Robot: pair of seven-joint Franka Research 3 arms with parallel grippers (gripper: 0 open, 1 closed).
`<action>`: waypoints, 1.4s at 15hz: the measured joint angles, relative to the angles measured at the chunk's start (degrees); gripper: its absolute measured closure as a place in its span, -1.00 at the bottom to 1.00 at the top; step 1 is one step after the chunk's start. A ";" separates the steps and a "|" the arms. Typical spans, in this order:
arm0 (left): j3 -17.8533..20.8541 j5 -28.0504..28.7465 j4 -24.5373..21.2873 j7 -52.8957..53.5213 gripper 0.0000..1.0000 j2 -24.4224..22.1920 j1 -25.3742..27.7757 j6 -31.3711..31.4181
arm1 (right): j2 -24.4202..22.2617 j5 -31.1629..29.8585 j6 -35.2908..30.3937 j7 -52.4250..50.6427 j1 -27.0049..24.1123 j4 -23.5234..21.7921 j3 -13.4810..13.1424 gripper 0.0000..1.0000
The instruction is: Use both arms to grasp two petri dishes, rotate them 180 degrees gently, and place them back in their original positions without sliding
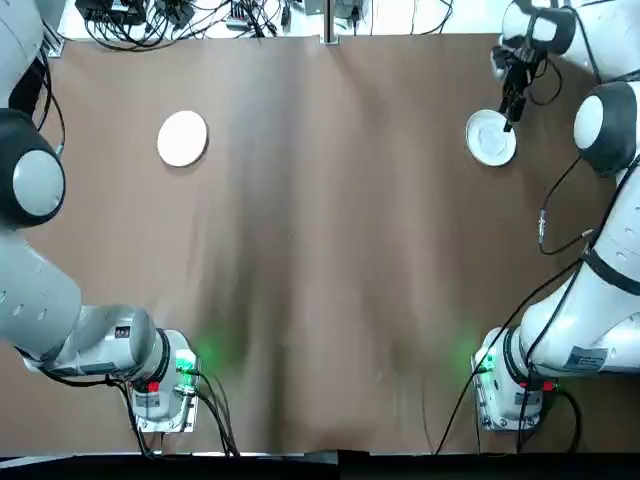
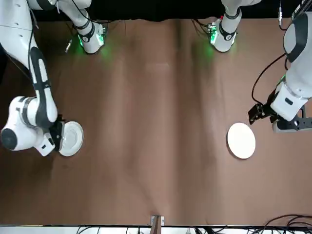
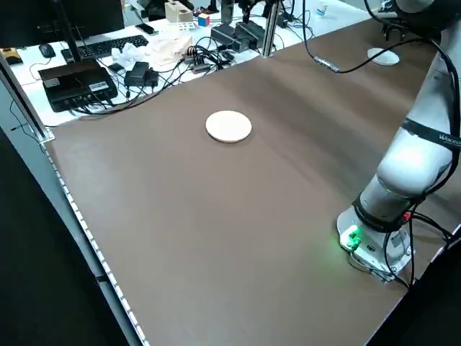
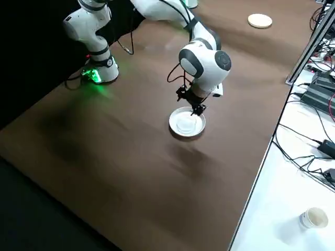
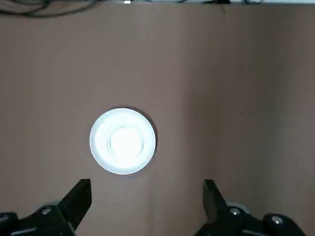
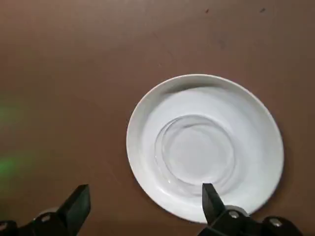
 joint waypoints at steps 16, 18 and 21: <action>15.24 -1.59 0.09 8.07 -1.00 -15.25 -10.19 -15.97 | -2.68 4.46 -15.17 34.79 -0.02 19.24 0.54 -1.00; 14.92 -1.87 -0.37 7.13 -1.00 -15.12 -10.13 -16.02 | -3.77 4.47 -15.18 44.60 0.70 20.42 0.64 -1.00; 14.11 -1.87 -0.90 5.44 -1.00 -14.85 -10.05 -15.96 | -4.49 4.45 -15.44 58.31 2.05 22.43 0.67 -1.00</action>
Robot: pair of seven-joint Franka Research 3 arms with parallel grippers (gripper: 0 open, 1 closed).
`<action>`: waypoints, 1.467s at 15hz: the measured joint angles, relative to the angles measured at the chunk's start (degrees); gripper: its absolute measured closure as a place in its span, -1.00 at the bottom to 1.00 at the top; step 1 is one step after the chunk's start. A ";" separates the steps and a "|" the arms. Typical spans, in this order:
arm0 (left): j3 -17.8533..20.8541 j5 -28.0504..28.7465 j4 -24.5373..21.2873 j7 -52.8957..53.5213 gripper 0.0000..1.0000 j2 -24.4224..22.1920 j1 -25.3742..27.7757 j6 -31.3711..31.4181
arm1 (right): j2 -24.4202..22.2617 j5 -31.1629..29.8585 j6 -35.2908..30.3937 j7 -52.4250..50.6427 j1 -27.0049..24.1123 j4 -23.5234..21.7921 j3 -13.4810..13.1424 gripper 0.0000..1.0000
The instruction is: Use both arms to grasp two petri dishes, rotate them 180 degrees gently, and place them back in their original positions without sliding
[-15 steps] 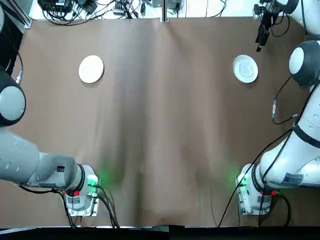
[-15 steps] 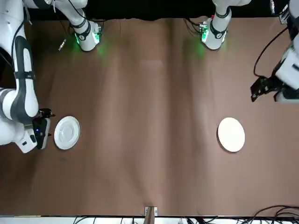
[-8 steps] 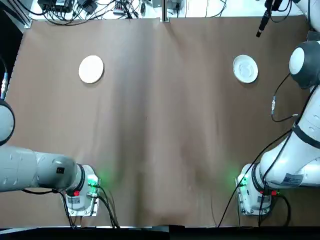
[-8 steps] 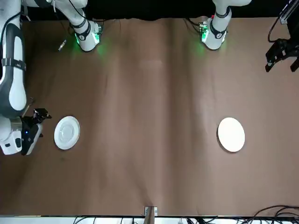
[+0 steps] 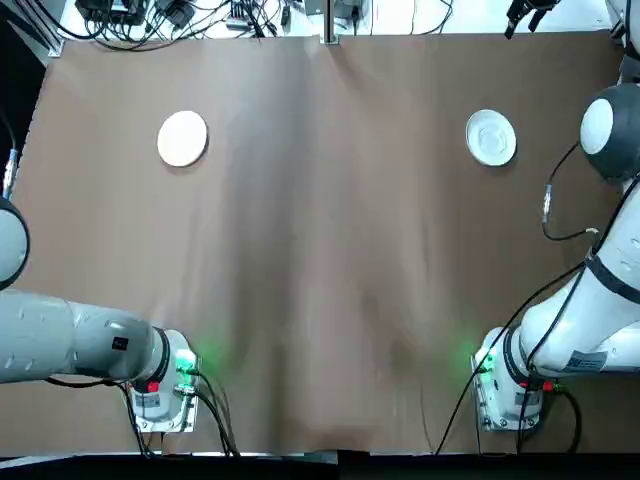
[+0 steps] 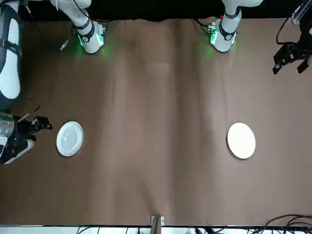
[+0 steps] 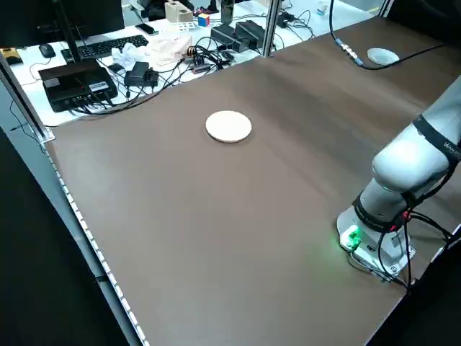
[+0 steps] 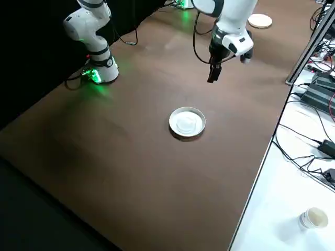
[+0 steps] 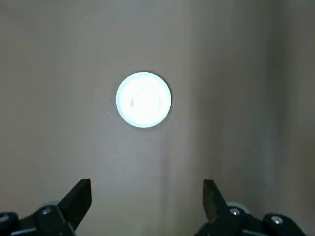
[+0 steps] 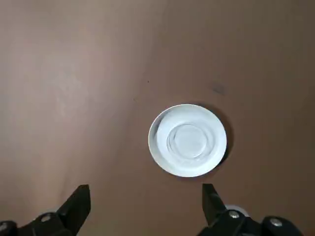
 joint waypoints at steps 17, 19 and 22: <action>-0.85 0.00 -0.65 0.01 -1.00 0.02 0.15 0.63 | -8.26 -2.66 -4.12 29.93 2.36 1.91 -0.21 -1.00; -0.85 0.00 -0.77 0.01 -1.00 0.02 0.15 0.63 | -9.33 -2.67 -6.47 29.26 2.34 1.89 -0.34 -1.00; -0.86 0.00 -0.85 0.01 -1.00 0.02 0.15 0.63 | -11.46 -2.97 -7.21 29.09 2.17 0.76 -0.75 -1.00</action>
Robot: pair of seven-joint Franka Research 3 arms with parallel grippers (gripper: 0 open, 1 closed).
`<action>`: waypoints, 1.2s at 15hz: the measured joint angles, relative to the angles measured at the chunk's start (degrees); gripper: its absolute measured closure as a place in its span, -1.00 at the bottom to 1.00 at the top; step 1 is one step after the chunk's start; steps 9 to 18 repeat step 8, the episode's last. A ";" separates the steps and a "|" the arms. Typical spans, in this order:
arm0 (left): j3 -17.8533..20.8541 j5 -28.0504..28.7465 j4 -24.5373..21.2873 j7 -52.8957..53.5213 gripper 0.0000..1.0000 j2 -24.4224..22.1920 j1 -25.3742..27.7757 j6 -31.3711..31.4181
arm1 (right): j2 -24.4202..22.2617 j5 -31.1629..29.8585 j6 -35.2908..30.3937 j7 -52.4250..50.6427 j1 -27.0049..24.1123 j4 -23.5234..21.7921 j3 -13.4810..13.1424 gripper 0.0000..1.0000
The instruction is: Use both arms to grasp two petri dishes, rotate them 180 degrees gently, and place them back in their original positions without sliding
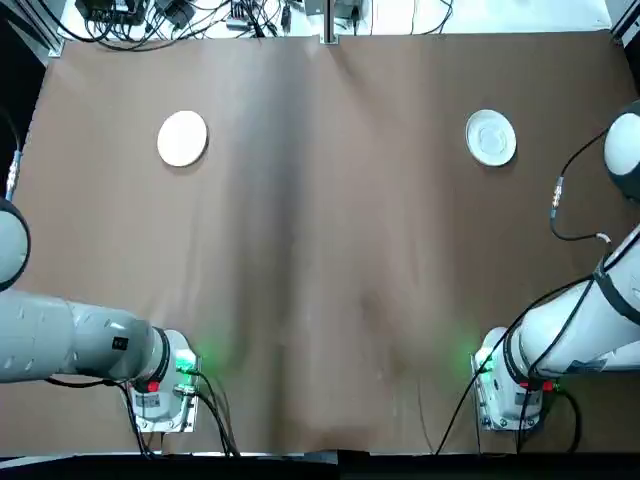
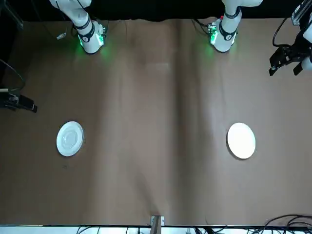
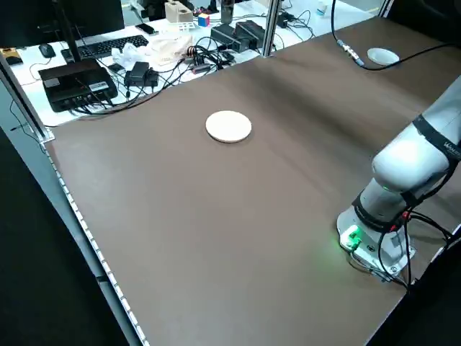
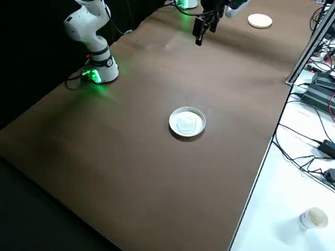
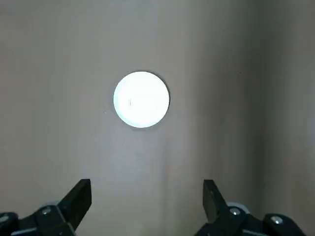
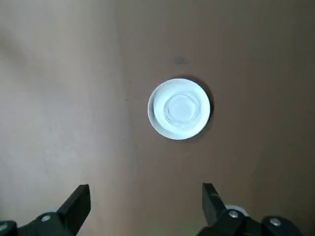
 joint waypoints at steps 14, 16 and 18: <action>-0.18 -1.17 -2.14 0.00 -1.00 0.03 0.00 0.16 | -7.13 -1.43 3.94 -0.06 -1.17 -10.99 -0.21 -1.00; -0.18 -1.17 -2.14 0.00 -1.00 0.03 0.00 0.16 | -7.13 -1.43 3.94 -0.06 -1.17 -10.99 -0.21 -1.00; -0.18 -1.17 -2.14 0.00 -1.00 0.03 0.00 0.16 | -7.13 -1.43 3.94 -0.06 -1.17 -10.99 -0.21 -1.00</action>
